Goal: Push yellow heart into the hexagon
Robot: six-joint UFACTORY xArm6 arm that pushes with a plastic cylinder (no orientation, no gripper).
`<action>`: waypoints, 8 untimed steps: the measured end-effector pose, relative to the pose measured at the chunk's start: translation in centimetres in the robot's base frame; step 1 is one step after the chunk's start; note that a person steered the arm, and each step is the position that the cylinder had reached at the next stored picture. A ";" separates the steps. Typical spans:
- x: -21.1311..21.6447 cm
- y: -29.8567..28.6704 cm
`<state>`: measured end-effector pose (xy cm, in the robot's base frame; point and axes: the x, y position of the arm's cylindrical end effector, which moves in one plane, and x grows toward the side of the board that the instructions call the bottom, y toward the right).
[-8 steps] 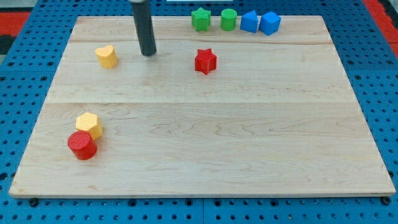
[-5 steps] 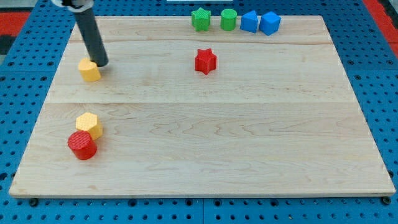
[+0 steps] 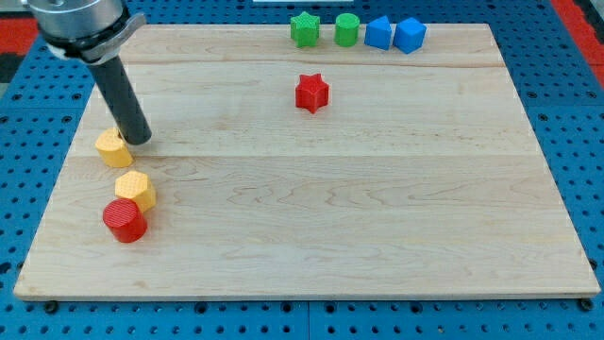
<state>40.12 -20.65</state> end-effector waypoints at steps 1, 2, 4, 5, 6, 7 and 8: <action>-3.9 -2.4; 0.4 -3.2; 2.6 4.5; -0.6 12.8; -0.2 20.7; -3.9 29.5; -10.2 27.5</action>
